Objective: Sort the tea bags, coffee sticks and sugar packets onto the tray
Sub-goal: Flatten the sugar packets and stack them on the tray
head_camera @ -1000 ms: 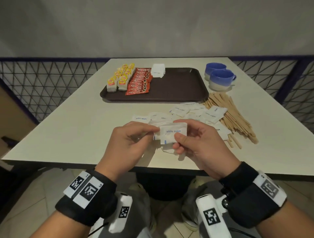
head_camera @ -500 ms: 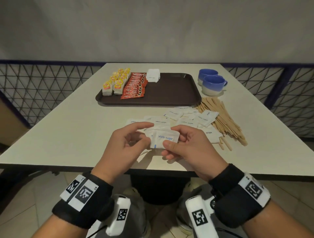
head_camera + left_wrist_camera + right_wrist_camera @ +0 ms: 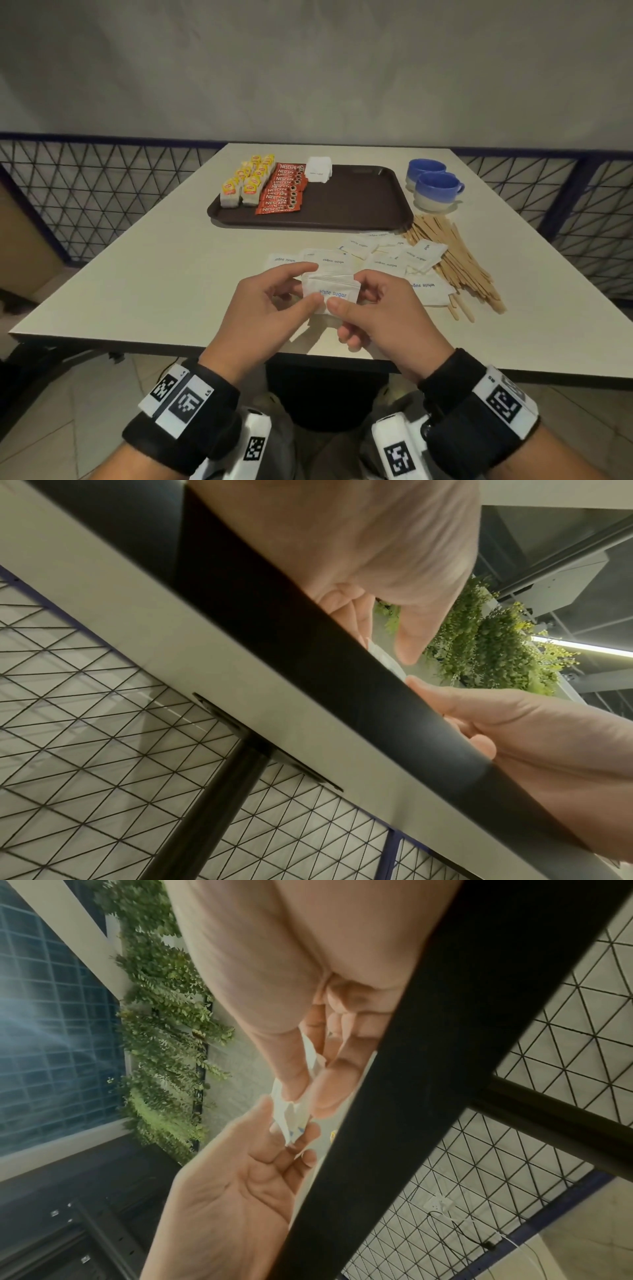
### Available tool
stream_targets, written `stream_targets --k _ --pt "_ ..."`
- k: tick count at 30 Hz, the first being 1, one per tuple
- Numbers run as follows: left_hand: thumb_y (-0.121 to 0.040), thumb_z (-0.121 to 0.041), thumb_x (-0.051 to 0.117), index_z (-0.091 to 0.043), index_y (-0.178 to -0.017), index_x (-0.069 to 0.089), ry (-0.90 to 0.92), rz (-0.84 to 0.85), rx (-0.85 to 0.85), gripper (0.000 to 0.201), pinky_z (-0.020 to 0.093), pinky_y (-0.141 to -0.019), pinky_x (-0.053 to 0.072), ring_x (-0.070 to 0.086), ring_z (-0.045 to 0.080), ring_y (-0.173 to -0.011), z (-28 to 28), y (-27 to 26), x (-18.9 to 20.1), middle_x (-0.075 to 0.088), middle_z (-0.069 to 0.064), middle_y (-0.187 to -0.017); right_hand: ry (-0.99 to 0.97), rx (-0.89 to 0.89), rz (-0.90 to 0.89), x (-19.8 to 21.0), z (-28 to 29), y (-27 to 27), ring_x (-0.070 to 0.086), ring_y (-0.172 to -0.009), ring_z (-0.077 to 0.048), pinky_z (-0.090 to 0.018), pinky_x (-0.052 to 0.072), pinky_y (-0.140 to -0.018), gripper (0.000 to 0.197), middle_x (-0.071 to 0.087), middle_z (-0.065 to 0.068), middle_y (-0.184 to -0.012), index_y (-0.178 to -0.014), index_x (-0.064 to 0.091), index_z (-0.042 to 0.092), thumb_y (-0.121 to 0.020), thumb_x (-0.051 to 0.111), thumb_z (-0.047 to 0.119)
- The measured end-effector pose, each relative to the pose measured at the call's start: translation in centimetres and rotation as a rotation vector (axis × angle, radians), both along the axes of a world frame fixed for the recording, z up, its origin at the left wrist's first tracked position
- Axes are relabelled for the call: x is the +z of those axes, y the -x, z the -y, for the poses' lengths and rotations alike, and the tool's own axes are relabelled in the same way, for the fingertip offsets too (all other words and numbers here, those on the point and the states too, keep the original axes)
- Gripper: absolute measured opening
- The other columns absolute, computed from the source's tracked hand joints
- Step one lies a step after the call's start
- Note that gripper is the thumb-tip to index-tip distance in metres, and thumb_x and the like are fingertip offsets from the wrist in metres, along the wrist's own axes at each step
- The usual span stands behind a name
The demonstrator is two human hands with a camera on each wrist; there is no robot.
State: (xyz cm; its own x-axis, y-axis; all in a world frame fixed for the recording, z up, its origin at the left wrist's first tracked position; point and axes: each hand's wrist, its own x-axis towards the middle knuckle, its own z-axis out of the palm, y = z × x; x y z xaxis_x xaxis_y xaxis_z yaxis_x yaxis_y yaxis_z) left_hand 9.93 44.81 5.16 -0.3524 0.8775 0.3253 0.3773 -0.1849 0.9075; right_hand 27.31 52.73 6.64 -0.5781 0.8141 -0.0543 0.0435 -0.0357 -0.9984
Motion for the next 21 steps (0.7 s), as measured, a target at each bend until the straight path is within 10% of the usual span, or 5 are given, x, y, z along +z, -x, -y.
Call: stream_targets --k 14,21 --pt "-0.093 -0.012 0.075 -0.038 -0.117 0.073 0.023 -0.081 -0.021 0.036 0.020 -0.069 0.046 0.060 0.005 -0.070 -0.1 0.3 -0.6 0.073 -0.020 -0.083 -0.162 -0.032 0.158 -0.4 0.0 0.2 0.055 -0.049 -0.018 -0.028 0.045 -0.044 0.014 0.060 -0.019 -0.068 -0.101 0.066 0.011 -0.098 0.066 0.025" --pt "-0.095 -0.021 0.070 -0.042 -0.121 0.066 -0.033 -0.205 0.104 0.034 0.027 -0.085 0.048 0.060 0.008 -0.100 0.5 1.0 -0.1 0.069 -0.020 -0.102 -0.539 -0.088 0.276 2.8 -1.7 -0.2 0.058 -0.060 -0.016 -0.040 0.055 -0.059 0.015 0.066 -0.014 -0.077 -0.091 0.067 0.009 -0.096 0.068 0.024"
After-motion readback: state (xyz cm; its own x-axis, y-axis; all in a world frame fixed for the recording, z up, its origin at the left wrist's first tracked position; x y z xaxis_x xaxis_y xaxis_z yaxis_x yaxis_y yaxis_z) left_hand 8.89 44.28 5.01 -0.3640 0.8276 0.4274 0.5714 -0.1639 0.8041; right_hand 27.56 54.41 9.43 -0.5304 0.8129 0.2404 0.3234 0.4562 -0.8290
